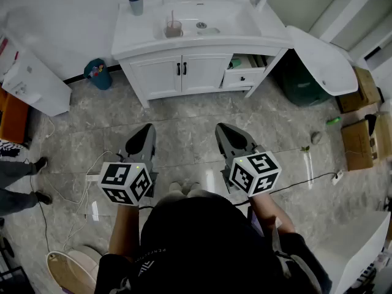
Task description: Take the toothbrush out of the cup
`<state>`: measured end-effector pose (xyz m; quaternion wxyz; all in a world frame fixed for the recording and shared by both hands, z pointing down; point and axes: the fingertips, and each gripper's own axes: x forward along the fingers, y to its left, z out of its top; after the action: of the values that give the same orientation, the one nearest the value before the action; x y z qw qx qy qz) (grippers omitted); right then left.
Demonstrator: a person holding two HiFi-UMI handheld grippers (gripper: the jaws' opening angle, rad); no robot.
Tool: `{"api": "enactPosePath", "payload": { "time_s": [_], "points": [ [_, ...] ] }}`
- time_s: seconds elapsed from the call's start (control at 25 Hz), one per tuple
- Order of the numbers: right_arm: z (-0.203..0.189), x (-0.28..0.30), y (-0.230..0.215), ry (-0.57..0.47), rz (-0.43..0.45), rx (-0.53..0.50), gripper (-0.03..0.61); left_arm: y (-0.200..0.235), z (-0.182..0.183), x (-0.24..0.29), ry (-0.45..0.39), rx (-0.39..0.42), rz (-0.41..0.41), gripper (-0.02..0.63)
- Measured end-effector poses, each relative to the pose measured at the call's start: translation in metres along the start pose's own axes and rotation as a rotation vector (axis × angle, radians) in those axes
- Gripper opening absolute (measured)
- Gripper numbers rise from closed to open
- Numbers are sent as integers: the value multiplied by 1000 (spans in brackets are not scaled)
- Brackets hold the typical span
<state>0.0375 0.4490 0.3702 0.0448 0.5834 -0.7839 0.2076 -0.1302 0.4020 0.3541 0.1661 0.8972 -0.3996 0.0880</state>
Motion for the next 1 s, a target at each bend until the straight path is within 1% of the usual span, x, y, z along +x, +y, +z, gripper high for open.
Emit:
{"api": "enactPosePath", "payload": {
  "time_s": [0.28, 0.48, 0.56, 0.68, 0.84, 1.0],
  "points": [
    [-5, -10, -16, 4, 22, 14, -2, -17, -6, 11, 7, -6, 4, 6],
    [-7, -5, -25, 21, 33, 4, -2, -25, -13, 15, 54, 47, 23, 6],
    [-10, -1, -23, 27, 41, 0, -2, -19, -17, 14, 61, 39, 42, 6],
    [-10, 5, -19, 23, 57, -13, -2, -8, -19, 15, 66, -1, 60, 6],
    [-5, 15, -22, 19, 59, -34, -2, 3, -13, 27, 54, 5, 65, 5],
    [0, 35, -30, 25, 35, -46, -2, 22, -1, 47, 29, 1, 67, 6]
  ]
}}
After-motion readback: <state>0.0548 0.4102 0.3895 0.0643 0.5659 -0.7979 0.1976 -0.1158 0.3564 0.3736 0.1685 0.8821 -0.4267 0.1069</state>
